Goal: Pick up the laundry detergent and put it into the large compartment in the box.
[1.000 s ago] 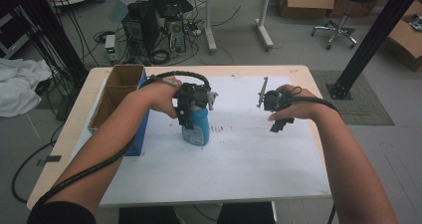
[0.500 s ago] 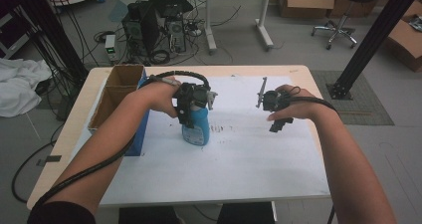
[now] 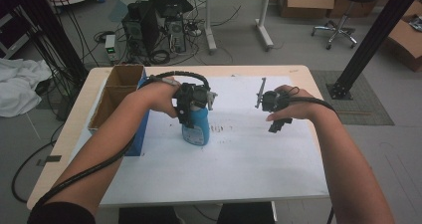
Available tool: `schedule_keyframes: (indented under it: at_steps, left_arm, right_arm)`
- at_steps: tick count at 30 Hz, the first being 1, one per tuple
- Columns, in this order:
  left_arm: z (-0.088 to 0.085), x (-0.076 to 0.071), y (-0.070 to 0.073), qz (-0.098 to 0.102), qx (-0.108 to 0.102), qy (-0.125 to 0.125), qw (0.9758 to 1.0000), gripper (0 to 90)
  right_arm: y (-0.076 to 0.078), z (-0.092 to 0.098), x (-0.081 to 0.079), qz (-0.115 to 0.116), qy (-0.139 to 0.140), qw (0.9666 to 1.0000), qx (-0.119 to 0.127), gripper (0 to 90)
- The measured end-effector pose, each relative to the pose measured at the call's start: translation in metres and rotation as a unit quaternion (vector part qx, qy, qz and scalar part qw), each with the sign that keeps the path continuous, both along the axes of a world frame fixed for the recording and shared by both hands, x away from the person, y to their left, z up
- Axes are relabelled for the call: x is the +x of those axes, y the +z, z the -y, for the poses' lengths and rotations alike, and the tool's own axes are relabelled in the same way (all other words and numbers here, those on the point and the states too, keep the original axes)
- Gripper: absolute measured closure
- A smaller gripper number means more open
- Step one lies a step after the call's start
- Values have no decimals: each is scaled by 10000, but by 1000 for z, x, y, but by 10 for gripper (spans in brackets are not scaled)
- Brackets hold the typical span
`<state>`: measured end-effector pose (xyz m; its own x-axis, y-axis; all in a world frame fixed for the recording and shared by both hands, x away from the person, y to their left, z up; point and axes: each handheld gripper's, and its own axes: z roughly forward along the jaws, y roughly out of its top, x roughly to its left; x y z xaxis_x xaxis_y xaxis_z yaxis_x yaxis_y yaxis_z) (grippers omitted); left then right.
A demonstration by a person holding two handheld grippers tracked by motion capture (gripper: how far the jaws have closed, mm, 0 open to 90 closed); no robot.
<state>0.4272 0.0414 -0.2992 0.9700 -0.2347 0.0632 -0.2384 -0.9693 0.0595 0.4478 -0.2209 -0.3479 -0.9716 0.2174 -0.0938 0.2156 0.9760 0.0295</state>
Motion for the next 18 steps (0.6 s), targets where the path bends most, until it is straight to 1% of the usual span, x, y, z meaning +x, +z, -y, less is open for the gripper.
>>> schedule_keyframes:
  at_steps: [4, 7, 13, 18]
  left_arm:
    - [0, 1, 0, 18, 10, 12, 10000, 329]
    - [1, 0, -1, -2, 2, 34, 10000, 329]
    - [2, 0, -1, 64, 73, -5, 10000, 356]
    - [3, 1, -1, 37, 71, -33, 10000, 374]
  right_arm:
    - [-1, 1, 0, -3, -6, 10000, 40, 167]
    - [-1, 1, 0, 8, -9, 10000, 16, 167]
    - [-1, 0, 0, 3, -11, 10000, 35, 168]
    - [-1, 0, 0, -5, 0, 10000, 23, 168]
